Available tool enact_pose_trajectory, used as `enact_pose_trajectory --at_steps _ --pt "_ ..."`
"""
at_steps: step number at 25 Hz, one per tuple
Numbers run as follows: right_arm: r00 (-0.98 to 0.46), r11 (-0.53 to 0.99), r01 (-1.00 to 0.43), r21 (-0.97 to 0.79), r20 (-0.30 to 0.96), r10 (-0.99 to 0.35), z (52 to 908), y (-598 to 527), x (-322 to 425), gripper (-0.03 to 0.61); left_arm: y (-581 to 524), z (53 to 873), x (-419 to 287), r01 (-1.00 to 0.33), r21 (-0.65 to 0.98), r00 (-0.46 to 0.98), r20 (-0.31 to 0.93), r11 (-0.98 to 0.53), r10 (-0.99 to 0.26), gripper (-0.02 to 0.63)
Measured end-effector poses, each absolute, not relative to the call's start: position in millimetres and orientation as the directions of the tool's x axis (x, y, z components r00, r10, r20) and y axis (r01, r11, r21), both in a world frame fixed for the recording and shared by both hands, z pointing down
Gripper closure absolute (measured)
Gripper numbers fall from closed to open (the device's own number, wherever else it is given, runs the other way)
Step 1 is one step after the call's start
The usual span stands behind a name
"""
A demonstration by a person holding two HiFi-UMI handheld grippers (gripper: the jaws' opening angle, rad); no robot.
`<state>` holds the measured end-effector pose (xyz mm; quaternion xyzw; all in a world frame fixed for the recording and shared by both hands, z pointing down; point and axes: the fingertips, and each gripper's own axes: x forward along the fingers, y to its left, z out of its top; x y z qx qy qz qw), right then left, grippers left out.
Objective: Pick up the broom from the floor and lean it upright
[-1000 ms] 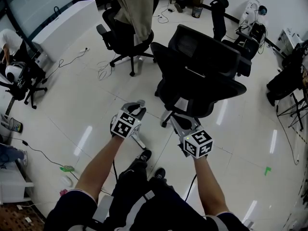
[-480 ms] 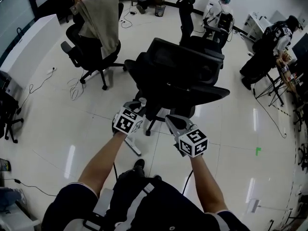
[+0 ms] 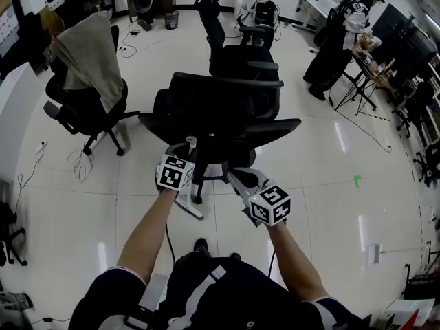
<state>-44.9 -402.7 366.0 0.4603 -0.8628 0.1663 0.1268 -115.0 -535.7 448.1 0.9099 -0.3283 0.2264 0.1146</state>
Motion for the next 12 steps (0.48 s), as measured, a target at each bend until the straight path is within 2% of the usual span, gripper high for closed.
enact_pose_trajectory --at_steps 7,12 --pt "-0.483 0.452 -0.875 -0.174 0.387 -0.786 367 -403 -35 0.574 -561 448 -105 -0.665 0.052 0.699 0.394 -0.745 -0.597 0.514" --pt "-0.453 0.412 -0.892 -0.187 0.387 -0.803 367 -399 -25 0.574 -567 451 -96 -0.657 0.046 0.698 0.414 -0.752 -0.584 0.512"
